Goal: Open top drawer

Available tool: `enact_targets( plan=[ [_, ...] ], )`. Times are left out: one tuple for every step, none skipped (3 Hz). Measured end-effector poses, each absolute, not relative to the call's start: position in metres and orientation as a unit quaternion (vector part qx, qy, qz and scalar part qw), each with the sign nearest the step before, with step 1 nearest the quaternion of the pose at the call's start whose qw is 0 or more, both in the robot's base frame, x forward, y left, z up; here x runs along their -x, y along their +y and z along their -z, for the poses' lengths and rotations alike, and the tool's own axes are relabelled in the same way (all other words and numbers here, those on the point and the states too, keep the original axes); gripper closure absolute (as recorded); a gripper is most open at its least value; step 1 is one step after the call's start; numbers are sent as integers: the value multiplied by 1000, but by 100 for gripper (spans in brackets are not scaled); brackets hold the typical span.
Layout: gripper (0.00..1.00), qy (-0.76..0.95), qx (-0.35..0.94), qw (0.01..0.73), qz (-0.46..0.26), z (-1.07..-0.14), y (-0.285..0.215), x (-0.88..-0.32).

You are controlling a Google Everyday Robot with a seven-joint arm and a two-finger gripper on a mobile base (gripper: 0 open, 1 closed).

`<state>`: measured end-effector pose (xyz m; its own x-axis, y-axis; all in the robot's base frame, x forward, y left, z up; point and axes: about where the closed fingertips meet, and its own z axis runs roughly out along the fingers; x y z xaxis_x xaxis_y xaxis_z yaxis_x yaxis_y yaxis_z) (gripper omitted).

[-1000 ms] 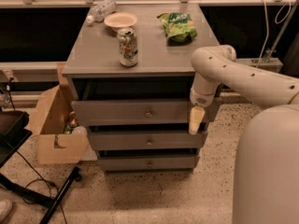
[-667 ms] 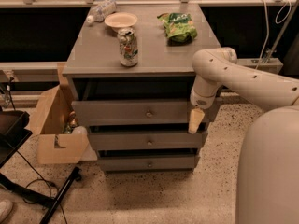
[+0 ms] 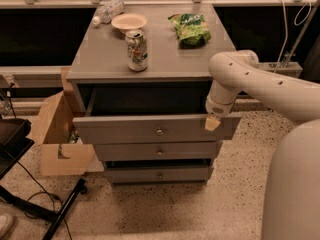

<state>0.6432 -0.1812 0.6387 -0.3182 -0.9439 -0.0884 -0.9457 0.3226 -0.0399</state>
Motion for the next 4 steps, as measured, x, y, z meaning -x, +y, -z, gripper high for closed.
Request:
enact_targets(
  plan=[
    [88, 812, 582, 48, -10, -643, -181, -643],
    [100, 812, 582, 48, -10, -643, -181, -643],
    [100, 816, 576, 45, -12, -646, -179, -630],
    [100, 816, 576, 45, -12, -646, -179, -631]
  ],
)
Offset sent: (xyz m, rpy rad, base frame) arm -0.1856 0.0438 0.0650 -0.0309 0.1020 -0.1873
